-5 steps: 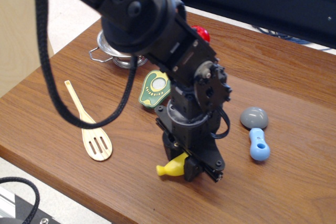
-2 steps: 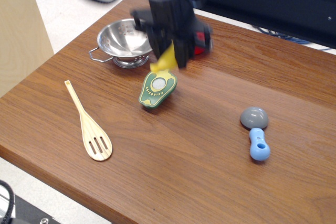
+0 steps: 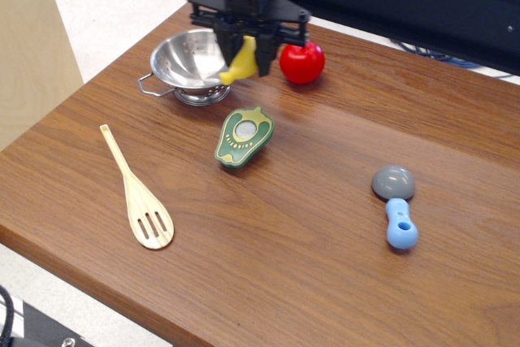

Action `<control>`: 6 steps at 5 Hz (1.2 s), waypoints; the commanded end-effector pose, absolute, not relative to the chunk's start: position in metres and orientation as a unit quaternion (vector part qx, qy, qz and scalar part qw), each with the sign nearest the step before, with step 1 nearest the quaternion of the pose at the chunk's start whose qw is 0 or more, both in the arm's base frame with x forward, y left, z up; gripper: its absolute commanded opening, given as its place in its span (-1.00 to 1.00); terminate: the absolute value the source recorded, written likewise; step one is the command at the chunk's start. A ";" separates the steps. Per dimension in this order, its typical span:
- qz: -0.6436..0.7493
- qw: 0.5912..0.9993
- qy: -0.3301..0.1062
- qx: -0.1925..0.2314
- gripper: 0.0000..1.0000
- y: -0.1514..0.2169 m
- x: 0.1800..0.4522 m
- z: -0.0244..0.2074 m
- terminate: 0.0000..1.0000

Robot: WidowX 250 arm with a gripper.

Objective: Put banana in colander

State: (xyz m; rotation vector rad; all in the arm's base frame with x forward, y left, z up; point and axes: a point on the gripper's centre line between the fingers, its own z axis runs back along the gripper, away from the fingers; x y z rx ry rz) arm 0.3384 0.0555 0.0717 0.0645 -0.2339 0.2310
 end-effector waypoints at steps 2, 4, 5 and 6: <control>0.190 0.971 -0.136 0.048 -1.00 0.105 0.362 0.086 -1.00; 0.182 0.974 -0.124 0.048 1.00 0.096 0.363 0.085 -1.00; 0.169 0.976 -0.130 0.040 1.00 0.083 0.354 0.094 -1.00; 0.121 0.982 -0.142 0.039 1.00 0.058 0.345 0.109 -1.00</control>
